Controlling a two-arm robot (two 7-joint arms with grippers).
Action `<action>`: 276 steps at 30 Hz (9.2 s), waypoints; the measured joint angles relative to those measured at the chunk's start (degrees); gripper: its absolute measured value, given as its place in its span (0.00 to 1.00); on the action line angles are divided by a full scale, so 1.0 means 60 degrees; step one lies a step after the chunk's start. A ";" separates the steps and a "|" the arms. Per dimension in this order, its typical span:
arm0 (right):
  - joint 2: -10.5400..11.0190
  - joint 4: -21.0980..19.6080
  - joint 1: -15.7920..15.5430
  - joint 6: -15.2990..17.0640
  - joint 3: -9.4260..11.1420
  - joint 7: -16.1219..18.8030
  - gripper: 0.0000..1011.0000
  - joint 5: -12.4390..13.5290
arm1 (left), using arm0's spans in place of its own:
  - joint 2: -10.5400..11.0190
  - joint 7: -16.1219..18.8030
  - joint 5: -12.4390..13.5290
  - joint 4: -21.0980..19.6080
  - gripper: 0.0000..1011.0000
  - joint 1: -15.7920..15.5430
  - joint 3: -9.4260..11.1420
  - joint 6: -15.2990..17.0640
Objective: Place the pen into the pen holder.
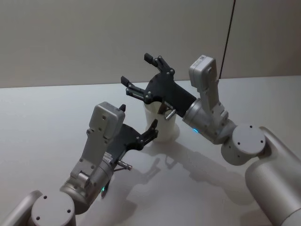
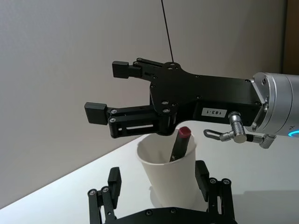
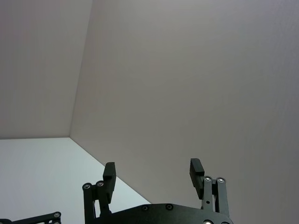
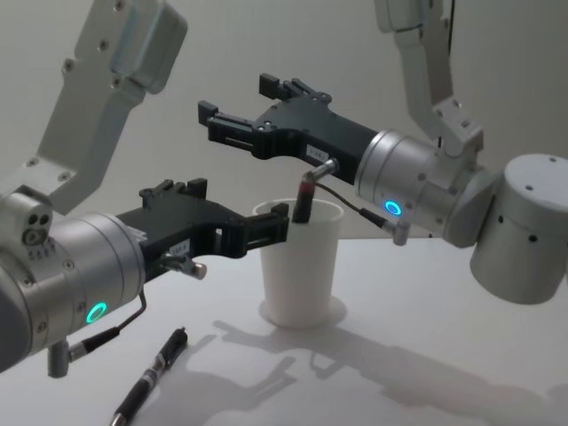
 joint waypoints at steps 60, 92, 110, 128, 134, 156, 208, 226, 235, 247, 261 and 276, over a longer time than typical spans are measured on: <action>0.1546 -0.5201 -0.3304 0.3440 0.0643 -0.5029 0.99 0.0151 | 0.0000 0.0000 0.0000 0.0001 1.00 0.0000 0.0000 0.0000; 0.1710 -0.5372 -0.3674 0.3996 0.0809 -0.5724 0.99 0.0490 | 0.0254 0.0705 -0.0690 -0.0696 1.00 0.0397 -0.0201 0.1704; 0.1724 -0.5384 -0.3695 0.4027 0.0821 -0.5764 0.99 0.0510 | 0.0565 0.1276 -0.1305 -0.1431 1.00 0.0823 -0.0417 0.3841; 0.1724 -0.5383 -0.3701 0.4037 0.0820 -0.5776 0.99 0.0513 | 0.0685 0.1209 -0.1360 -0.1652 1.00 0.1036 -0.0494 0.5213; 0.1724 -0.5383 -0.3702 0.4036 0.0820 -0.5776 0.99 0.0512 | 0.0673 0.1204 -0.1362 -0.1590 1.00 0.1086 -0.0523 0.5415; 0.1723 -0.5383 -0.3701 0.4036 0.0820 -0.5775 0.99 0.0512 | 0.0500 0.1373 -0.1723 -0.1226 0.69 0.1149 -0.0763 0.5459; 0.1724 -0.5383 -0.3701 0.4036 0.0820 -0.5775 0.99 0.0512 | 0.0223 0.1567 -0.0945 -0.1491 0.17 0.1644 -0.0733 0.5441; 0.1723 -0.5383 -0.3701 0.4036 0.0820 -0.5774 0.99 0.0512 | 0.0120 0.1486 -0.1064 -0.1580 0.14 0.1788 -0.0844 0.5164; 0.1723 -0.5383 -0.3701 0.4035 0.0820 -0.5774 0.99 0.0512 | 0.0121 0.1477 -0.1363 -0.1638 0.14 0.1860 -0.1049 0.4248; 0.1723 -0.5383 -0.3701 0.4035 0.0820 -0.5775 0.99 0.0512 | 0.0176 0.1538 -0.1549 -0.1717 0.14 0.1925 -0.1378 0.2587; 0.1723 -0.5383 -0.3701 0.4035 0.0820 -0.5775 0.99 0.0512 | 0.0174 0.1069 -0.1871 -0.1541 0.14 0.1895 -0.1701 0.0333; 0.1723 -0.5383 -0.3701 0.4035 0.0820 -0.5774 0.99 0.0512 | -0.0030 -0.1081 -0.2814 -0.0711 0.14 0.1449 -0.1904 -0.2121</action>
